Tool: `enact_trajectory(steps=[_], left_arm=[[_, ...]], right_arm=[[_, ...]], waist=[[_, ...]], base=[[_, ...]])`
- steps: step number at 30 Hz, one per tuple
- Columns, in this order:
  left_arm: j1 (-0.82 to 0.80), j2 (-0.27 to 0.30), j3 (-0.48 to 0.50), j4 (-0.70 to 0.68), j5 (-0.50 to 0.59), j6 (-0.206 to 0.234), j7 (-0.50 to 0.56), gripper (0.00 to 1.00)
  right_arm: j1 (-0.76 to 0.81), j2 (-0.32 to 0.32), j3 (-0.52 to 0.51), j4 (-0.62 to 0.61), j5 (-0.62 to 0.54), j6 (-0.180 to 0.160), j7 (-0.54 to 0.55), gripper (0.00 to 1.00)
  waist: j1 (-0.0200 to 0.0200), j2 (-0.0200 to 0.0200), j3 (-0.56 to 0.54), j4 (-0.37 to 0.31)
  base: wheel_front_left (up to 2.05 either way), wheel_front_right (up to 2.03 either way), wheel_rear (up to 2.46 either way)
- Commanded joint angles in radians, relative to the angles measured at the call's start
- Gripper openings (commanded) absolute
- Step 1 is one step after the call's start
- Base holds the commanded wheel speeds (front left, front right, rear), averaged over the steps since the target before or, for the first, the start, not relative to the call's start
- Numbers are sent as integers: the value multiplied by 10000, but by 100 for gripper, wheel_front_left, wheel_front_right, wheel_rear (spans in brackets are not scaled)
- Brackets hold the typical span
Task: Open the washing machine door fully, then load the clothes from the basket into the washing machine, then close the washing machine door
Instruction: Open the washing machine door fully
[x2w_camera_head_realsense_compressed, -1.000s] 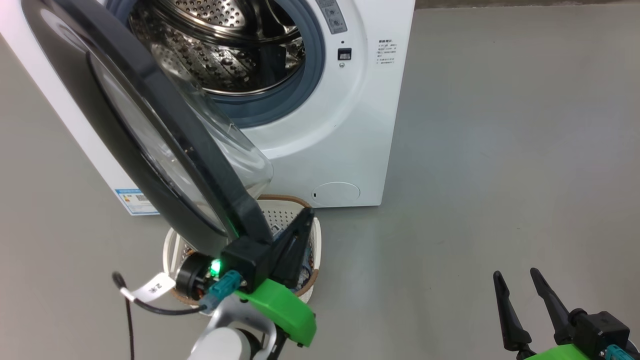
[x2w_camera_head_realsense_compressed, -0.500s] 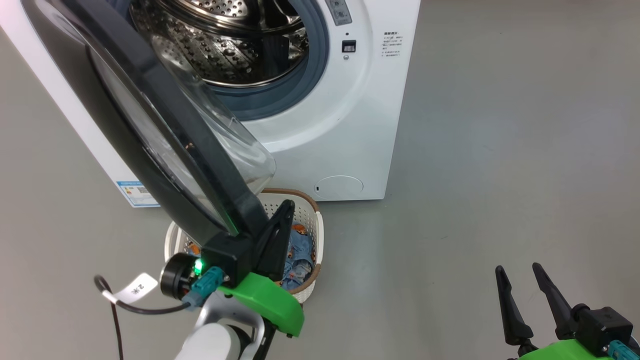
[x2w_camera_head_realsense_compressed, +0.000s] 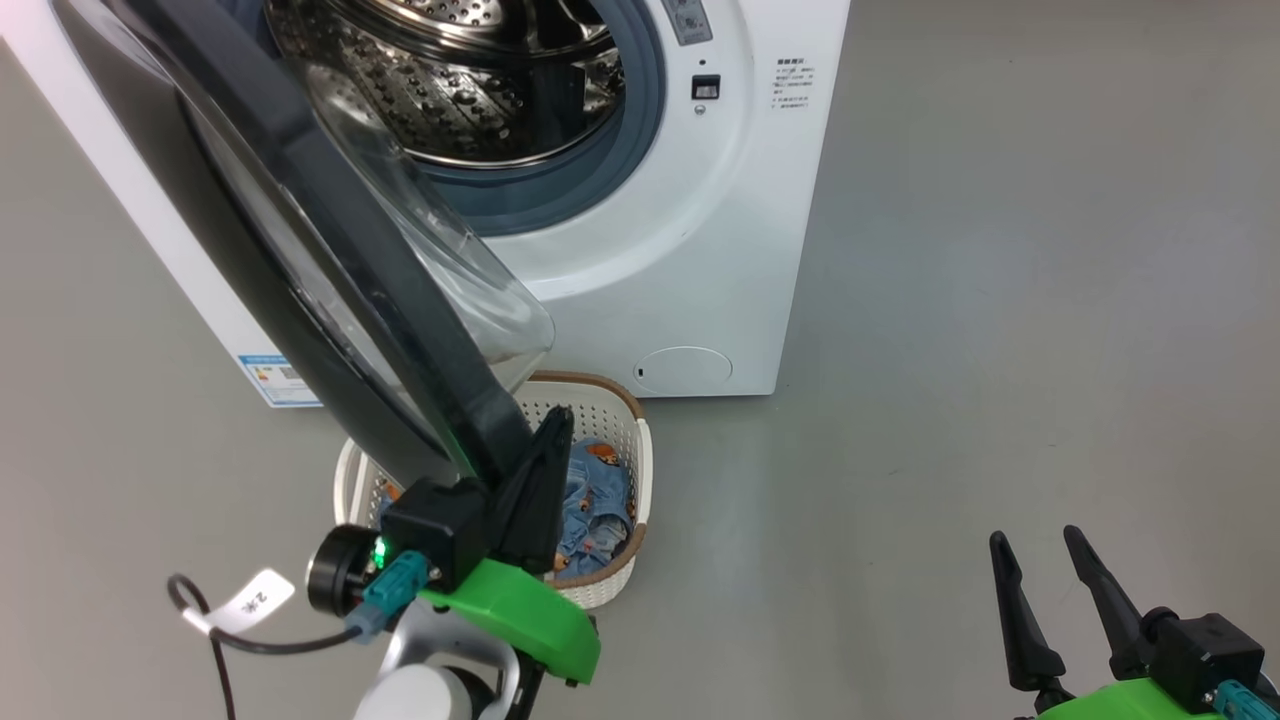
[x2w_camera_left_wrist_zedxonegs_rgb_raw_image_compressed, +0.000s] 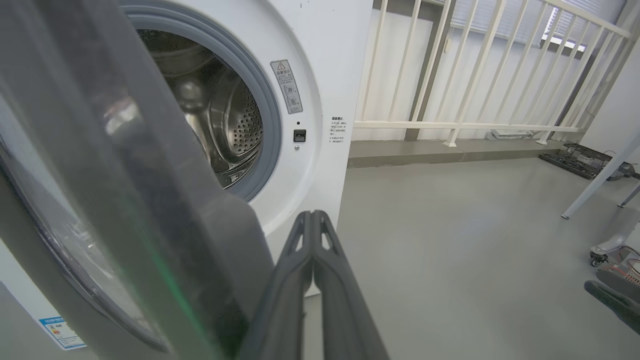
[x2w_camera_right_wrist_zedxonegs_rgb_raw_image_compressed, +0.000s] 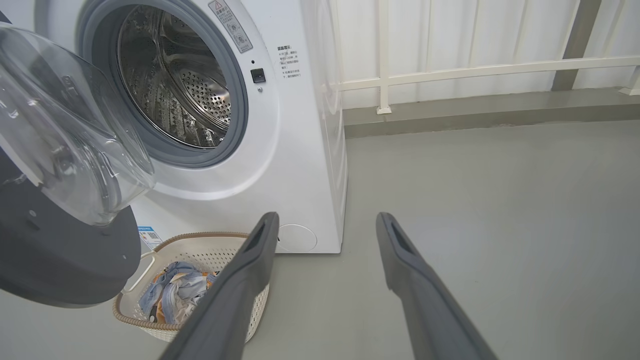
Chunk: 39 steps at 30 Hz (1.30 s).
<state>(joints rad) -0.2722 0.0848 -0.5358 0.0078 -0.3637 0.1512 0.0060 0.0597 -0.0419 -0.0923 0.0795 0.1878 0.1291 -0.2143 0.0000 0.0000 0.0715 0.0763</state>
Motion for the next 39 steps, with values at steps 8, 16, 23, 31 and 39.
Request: enact_trajectory(steps=[8,16,23,31,39], left_arm=[[281,328,609,-620,-168,392,-59,0],[598,497,896,-786,-260,748,27,0],[946,726,1094,-998,-221,1000,-55,0],[1350,848,1101,-1407,-66,1293,-162,0],[1822,977,1279,-1750,-67,1610,-245,0]], right_arm=[[-364,-83,258,-177,90,16,-87,100],[-416,-83,256,-184,112,16,-97,100],[-400,-83,271,-135,98,16,-87,100],[-399,-83,276,-66,77,16,-78,100],[-360,-83,239,-117,-3,16,0,100]], waist=[[0,0,22,126],[0,0,101,226],[0,0,146,428],[0,0,112,790],[0,0,72,1375]], base=[[0,0,0],[0,0,0],[0,0,0],[0,0,0],[0,0,0]])
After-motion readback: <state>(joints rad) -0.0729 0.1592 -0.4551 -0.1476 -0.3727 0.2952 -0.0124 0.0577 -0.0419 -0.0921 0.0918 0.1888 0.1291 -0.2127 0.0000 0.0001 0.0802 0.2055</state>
